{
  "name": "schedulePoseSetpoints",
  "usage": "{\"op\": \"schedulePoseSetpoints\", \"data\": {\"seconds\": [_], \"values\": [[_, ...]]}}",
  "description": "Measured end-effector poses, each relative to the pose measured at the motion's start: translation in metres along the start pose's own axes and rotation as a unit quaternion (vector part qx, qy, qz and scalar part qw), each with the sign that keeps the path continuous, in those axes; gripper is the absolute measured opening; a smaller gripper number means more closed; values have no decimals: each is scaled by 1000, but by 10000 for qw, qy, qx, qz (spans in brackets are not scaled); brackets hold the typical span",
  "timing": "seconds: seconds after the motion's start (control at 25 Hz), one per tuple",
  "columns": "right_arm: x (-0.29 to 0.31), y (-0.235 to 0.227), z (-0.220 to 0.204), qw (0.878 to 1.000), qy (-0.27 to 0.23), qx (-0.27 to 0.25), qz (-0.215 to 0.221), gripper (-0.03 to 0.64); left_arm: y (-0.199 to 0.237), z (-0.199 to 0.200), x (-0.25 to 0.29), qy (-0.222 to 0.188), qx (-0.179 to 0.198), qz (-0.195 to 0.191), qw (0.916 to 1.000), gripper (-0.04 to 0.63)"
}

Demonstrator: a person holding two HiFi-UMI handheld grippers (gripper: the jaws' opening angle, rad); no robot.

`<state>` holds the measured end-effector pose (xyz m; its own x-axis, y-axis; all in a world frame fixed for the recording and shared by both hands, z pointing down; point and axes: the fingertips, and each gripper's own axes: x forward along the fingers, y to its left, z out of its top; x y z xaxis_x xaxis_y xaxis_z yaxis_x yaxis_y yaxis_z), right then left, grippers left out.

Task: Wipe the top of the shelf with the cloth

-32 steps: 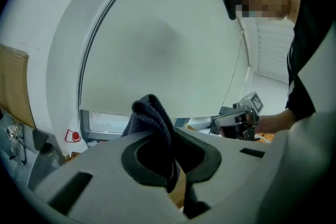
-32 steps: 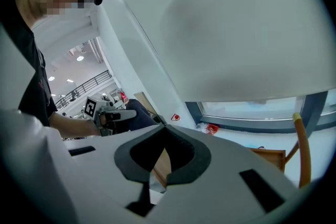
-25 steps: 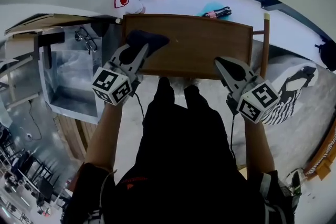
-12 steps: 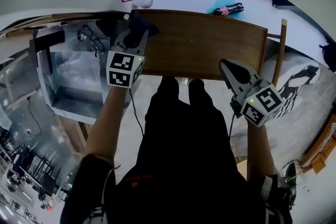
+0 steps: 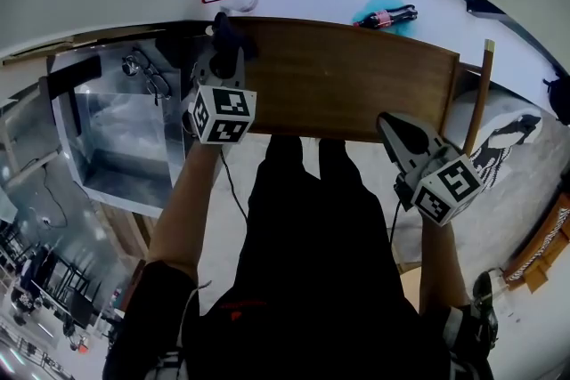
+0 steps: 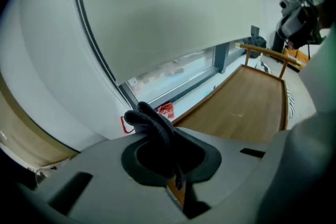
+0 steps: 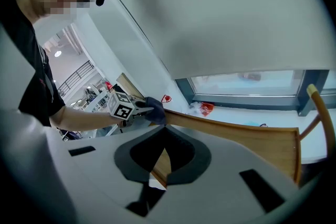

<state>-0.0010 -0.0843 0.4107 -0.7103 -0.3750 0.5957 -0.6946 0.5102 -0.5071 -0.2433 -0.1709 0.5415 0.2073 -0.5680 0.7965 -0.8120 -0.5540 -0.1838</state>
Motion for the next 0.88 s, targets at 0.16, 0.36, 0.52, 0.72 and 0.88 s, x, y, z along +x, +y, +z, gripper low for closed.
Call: {"op": "schedulePoseSetpoints", "data": {"seconds": [0.16,0.36,0.52,0.72,0.88], "values": [[1,-4,-9,10000,71,64,7,5,-24,-4,29,220,317,-329,9987,38],[-1,-10,-21,9997,130,208,8,5,-56,-16,63,502,478,-758,9947,38],[-8,-18,-28,9995,97,309,-61,5,-67,-27,79,704,413,-932,9923,38],[-18,-25,-37,9990,35,435,-128,5,-74,-31,88,801,462,-1006,9906,38],[-25,-29,-45,9985,-31,525,-149,5,-81,-26,93,820,508,-1066,9896,38]]}}
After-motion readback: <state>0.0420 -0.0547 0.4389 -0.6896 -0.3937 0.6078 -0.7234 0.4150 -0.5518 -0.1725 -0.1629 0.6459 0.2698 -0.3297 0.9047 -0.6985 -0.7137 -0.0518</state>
